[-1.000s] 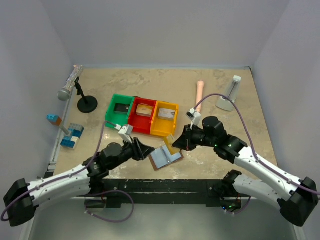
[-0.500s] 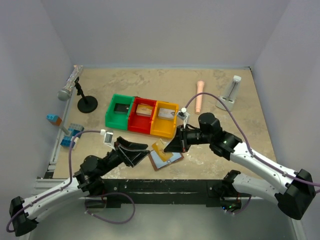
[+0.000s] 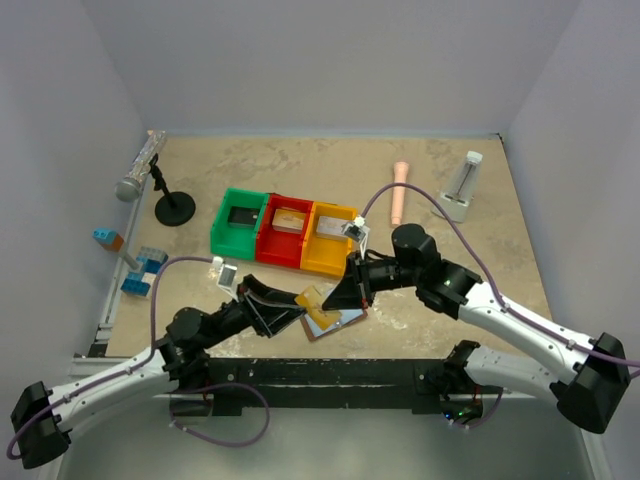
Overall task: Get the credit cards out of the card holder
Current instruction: Place the credit card in the storage box.
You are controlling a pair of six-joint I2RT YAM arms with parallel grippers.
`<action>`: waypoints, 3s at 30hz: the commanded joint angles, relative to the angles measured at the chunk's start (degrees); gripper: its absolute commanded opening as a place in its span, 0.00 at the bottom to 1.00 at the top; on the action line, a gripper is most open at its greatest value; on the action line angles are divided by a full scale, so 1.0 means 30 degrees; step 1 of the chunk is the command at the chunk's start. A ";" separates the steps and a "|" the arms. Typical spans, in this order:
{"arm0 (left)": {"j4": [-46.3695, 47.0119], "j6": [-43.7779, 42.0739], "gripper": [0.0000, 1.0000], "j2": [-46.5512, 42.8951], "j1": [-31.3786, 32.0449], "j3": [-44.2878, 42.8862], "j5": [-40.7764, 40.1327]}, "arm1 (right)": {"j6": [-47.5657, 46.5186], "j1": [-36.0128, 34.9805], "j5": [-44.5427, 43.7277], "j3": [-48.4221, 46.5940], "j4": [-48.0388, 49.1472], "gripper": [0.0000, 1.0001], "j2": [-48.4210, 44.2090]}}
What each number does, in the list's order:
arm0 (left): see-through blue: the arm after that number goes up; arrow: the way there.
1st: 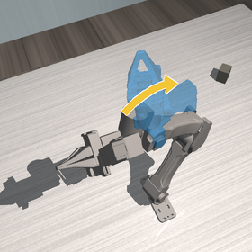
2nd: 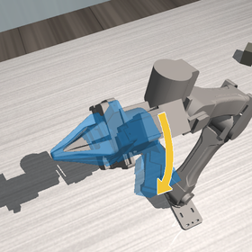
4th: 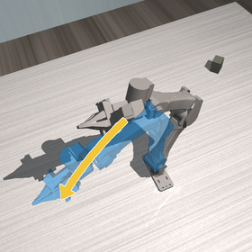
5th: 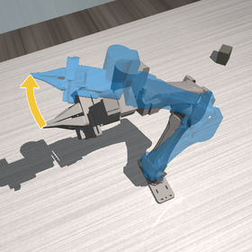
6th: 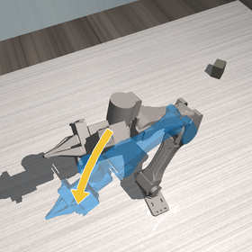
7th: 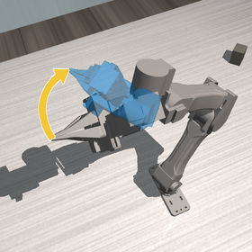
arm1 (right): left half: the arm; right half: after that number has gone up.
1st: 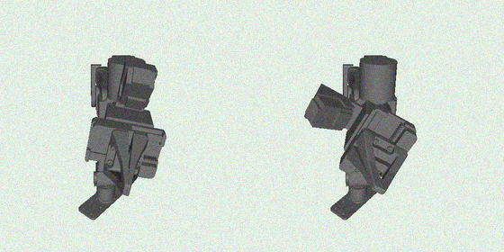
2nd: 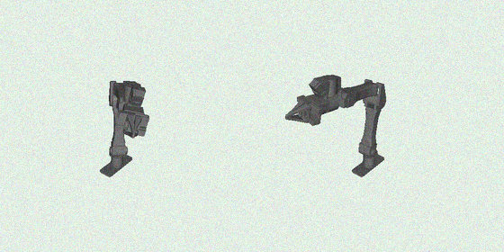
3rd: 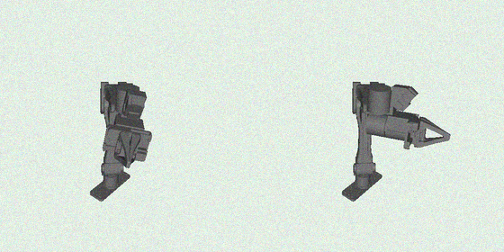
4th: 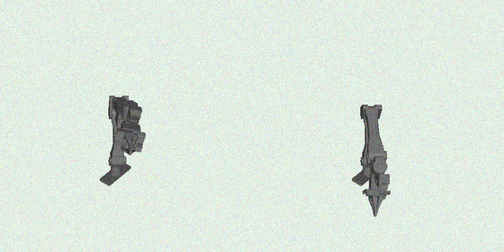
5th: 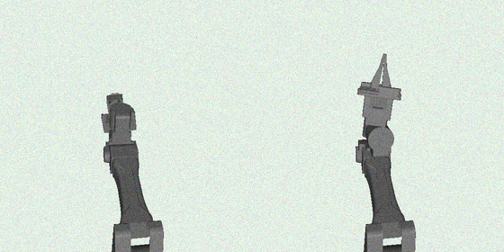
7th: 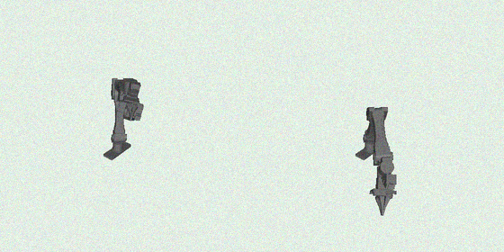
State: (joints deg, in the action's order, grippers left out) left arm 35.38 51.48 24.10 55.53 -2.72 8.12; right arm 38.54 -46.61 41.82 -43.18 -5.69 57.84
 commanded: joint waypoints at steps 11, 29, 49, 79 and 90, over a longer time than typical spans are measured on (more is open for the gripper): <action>0.0686 -0.0346 0.49 -0.0827 0.0006 0.1551 0.0603 | -0.0075 -0.0108 0.1674 -0.0548 0.0991 0.00 0.0201; -0.0923 -0.0696 0.22 -0.2466 0.0006 0.1581 0.0047 | -0.0544 -0.0108 0.1586 -0.0314 0.0667 0.00 0.0172; -1.0965 -0.0872 0.00 -0.3055 -0.0256 -0.2398 -0.7915 | -0.3384 0.0009 -0.4239 -0.1252 -0.5802 0.77 -0.2433; -0.6666 -0.1339 0.00 1.3585 -0.9163 -1.1309 -0.7393 | -0.3414 0.0009 -0.6500 0.1649 -0.6218 0.71 -0.6537; -0.3502 -0.2659 0.00 1.7394 -0.9749 -1.2481 -0.7013 | -0.3971 0.0009 -0.6616 0.0975 -0.6920 0.71 -0.6303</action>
State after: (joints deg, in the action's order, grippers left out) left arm 18.81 45.60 73.71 27.16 -36.82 -13.19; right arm 28.38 -46.54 23.22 -38.17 -26.15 38.98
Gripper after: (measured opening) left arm 0.018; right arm 0.709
